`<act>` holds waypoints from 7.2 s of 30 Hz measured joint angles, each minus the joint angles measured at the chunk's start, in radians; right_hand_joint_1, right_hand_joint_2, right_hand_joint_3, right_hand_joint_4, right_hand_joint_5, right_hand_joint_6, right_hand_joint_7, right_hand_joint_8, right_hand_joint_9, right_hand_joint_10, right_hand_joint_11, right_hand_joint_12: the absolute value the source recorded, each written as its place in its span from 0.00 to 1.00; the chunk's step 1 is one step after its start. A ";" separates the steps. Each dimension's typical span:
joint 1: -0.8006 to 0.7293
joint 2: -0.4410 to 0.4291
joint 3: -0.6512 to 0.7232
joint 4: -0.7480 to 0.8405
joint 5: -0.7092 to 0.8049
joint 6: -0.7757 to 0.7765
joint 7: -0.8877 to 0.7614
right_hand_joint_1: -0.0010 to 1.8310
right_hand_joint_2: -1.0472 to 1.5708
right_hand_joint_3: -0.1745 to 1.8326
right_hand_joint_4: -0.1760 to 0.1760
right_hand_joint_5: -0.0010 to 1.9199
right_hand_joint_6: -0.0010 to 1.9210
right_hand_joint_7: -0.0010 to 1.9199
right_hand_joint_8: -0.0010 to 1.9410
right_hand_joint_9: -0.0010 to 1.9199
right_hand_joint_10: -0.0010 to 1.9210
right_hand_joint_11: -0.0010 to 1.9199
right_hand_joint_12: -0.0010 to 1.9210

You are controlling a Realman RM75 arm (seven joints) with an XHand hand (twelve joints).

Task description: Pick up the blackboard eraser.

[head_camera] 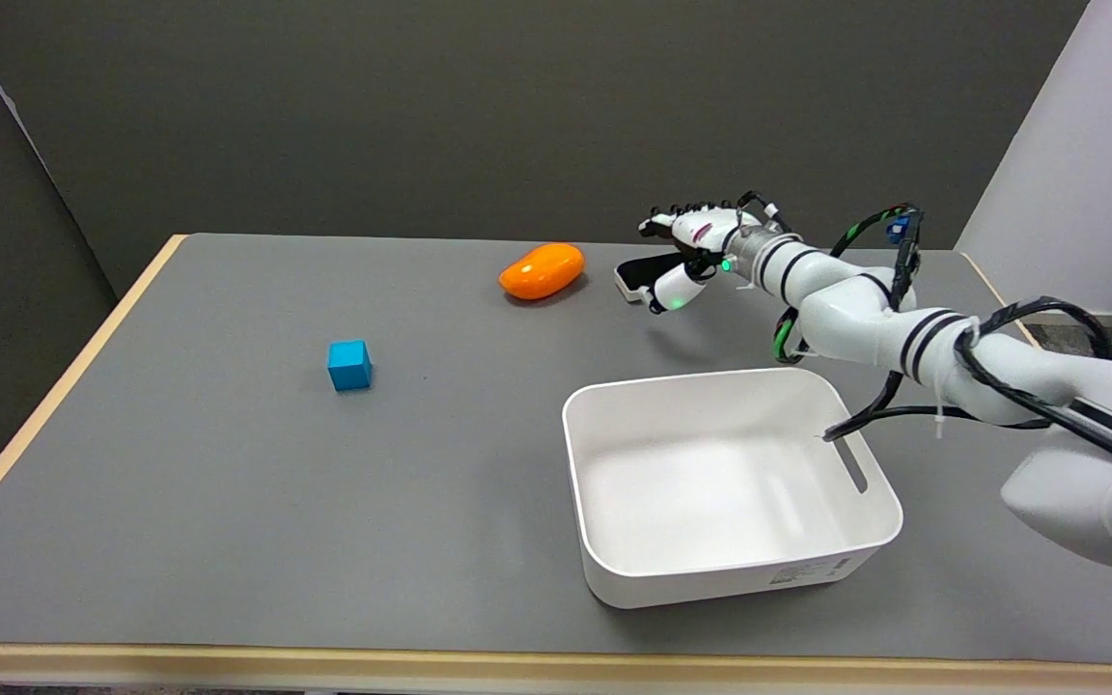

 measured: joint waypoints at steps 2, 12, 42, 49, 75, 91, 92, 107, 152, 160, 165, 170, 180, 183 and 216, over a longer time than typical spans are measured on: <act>0.006 -0.017 -0.006 -0.026 -0.001 0.007 0.005 0.26 0.62 0.57 0.68 0.03 0.17 0.06 0.14 0.05 0.31 0.00 0.54; 0.028 -0.077 -0.024 -0.138 -0.003 0.040 0.019 0.26 0.62 0.57 0.68 0.03 0.17 0.06 0.14 0.05 0.31 0.00 0.54; 0.061 -0.143 -0.011 -0.286 0.001 0.100 0.032 0.25 0.63 0.58 0.70 0.05 0.20 0.07 0.14 0.06 0.31 0.00 0.53; 0.063 -0.147 0.002 -0.299 0.001 0.110 0.032 0.25 0.63 0.58 0.70 0.05 0.20 0.07 0.14 0.06 0.31 0.00 0.53; 0.053 -0.207 0.024 -0.418 0.063 0.130 0.029 0.26 0.65 0.58 0.67 0.06 0.21 0.07 0.14 0.06 0.31 0.00 0.53; 0.052 -0.213 0.053 -0.385 0.075 0.148 0.022 0.26 0.67 0.59 0.63 0.09 0.23 0.11 0.16 0.06 0.31 0.00 0.54; 0.053 -0.212 0.056 -0.379 0.072 0.150 0.020 0.26 0.67 0.59 0.63 0.09 0.23 0.11 0.16 0.07 0.31 0.00 0.54; 0.061 -0.198 0.086 -0.328 0.054 0.174 0.002 0.27 0.66 0.59 0.63 0.10 0.24 0.11 0.16 0.07 0.32 0.00 0.54; 0.051 -0.232 0.099 -0.386 0.049 0.169 0.003 0.27 0.65 0.58 0.63 0.09 0.23 0.11 0.16 0.07 0.32 0.00 0.54; 0.042 -0.234 0.100 -0.387 0.049 0.168 0.004 0.27 0.65 0.58 0.63 0.08 0.23 0.11 0.16 0.07 0.32 0.00 0.54; 0.039 -0.234 0.101 -0.387 0.049 0.168 0.004 0.28 0.66 0.58 0.63 0.09 0.23 0.11 0.16 0.07 0.32 0.00 0.54; 0.037 -0.234 0.102 -0.388 0.049 0.168 0.004 0.29 0.67 0.58 0.61 0.11 0.25 0.16 0.20 0.11 0.34 0.00 0.54; 0.033 -0.233 0.101 -0.385 0.049 0.173 0.005 0.35 0.72 0.54 0.68 0.21 0.52 0.32 0.43 0.25 0.49 0.07 0.60; 0.032 -0.232 0.101 -0.382 0.047 0.178 0.004 0.41 0.88 0.20 0.92 0.27 0.87 0.33 0.47 0.26 0.51 0.08 0.62; -0.050 -0.154 0.169 -0.181 0.044 0.223 -0.004 0.51 0.85 0.25 0.45 0.33 0.81 0.39 0.71 0.37 0.67 0.21 0.81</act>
